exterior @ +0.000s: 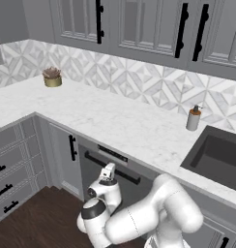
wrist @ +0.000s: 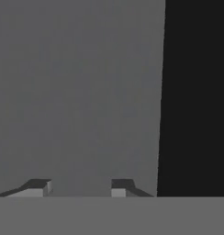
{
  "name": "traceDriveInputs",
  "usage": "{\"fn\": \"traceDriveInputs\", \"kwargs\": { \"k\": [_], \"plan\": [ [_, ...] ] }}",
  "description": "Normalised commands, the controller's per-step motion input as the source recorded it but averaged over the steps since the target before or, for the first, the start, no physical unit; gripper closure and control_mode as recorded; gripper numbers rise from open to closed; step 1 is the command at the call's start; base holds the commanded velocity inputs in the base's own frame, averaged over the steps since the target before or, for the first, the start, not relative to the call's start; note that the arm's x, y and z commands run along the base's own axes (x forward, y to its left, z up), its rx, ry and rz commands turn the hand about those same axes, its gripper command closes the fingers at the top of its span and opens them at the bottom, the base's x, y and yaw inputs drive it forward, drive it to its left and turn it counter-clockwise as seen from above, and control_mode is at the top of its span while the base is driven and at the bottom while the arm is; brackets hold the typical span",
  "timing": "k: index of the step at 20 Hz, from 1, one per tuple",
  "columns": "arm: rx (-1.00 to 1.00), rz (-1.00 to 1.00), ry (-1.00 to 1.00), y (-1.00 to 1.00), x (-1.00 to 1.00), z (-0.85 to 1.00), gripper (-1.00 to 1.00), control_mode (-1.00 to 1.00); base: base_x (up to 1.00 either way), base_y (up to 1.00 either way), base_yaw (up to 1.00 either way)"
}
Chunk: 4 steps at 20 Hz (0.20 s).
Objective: Pick up the cup and bowl from the counter, place them in the dishwasher, and close the dishwasher door.
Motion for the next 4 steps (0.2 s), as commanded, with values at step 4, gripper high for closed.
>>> {"fn": "traceDriveInputs", "kwargs": {
  "k": [4],
  "plan": [
    [0.15,0.0,0.0,-0.46,0.0,0.84,-1.0,-1.0,0.0,0.0,0.0]
  ]
}}
